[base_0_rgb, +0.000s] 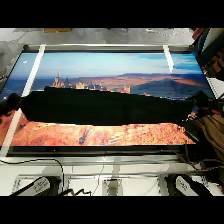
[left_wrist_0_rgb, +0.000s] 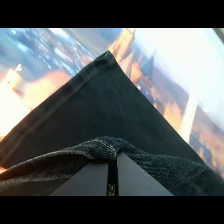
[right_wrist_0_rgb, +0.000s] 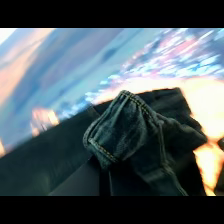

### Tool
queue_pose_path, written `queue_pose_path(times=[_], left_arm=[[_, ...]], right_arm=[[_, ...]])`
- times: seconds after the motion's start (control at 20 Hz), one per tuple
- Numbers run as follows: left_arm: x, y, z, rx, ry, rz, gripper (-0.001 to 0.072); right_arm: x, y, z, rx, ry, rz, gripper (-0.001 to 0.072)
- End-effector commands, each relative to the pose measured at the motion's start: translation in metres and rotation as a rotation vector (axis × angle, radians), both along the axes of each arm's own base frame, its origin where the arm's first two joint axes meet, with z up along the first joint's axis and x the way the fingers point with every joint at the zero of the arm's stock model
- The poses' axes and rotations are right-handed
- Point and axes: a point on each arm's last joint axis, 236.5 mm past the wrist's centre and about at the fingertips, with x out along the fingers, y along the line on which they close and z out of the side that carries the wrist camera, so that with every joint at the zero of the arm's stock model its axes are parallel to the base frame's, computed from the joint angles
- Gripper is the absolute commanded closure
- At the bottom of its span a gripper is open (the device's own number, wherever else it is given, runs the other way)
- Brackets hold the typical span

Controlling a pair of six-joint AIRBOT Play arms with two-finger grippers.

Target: Fold the clothes and pants, and hang the long-sleeved shirts on hangers.

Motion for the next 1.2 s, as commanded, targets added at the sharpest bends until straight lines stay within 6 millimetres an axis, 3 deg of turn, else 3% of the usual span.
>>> queue_pose_path(times=[0.0,0.1,0.35,0.4,0.45,0.5,0.65,0.75,0.85,0.95,1.05,1.15], left_arm=[[0.041,0.001,-0.022,-0.001,0.013,0.073,0.0684],[0.058,0.003,-0.032,-0.029,0.02,0.077,0.0683],[0.098,-0.014,-0.043,-0.026,0.021,0.014,0.0679],[0.102,-0.016,-0.042,-0.02,0.017,0.007,0.0491],[0.104,-0.017,-0.039,-0.01,0.009,0.0,0.0024],[0.106,-0.018,-0.033,-0.005,-0.001,-0.011,-0.0002],[0.099,-0.003,0.002,0.022,-0.056,0.014,0.0001],[0.083,0.008,0.027,0.052,-0.069,0.001,0.0005],[0.054,0.016,0.036,0.049,-0.022,-0.047,0.0015],[0.012,0.022,0.019,-0.023,0.121,-0.075,0.0016],[-0.041,0.023,-0.018,-0.124,0.325,-0.094,0.0015],[-0.073,0.016,-0.05,-0.222,0.415,-0.091,0.0015]], right_arm=[[0.048,-0.018,-0.038,0.135,-0.046,-0.117,0.0681],[0.066,-0.026,-0.052,0.163,-0.044,-0.138,0.0681],[0.102,-0.03,-0.068,0.146,-0.061,-0.136,0.0673],[0.107,-0.027,-0.069,0.138,-0.07,-0.133,0.051],[0.109,-0.024,-0.07,0.123,-0.071,-0.119,0.0173],[0.11,-0.021,-0.068,0.095,-0.071,-0.093,0.0005],[0.106,-0.011,-0.066,0.077,-0.028,-0.024,0.0009],[0.101,-0.005,-0.062,0.046,0.002,0.037,0.0026],[0.094,0.003,-0.061,0.004,0.035,0.123,0.0026],[0.083,0.015,-0.064,-0.014,0.083,0.21,0.0026],[0.073,0.025,-0.071,0.003,0.13,0.26,0.0026],[0.068,0.029,-0.074,0.015,0.151,0.279,0.0026]])
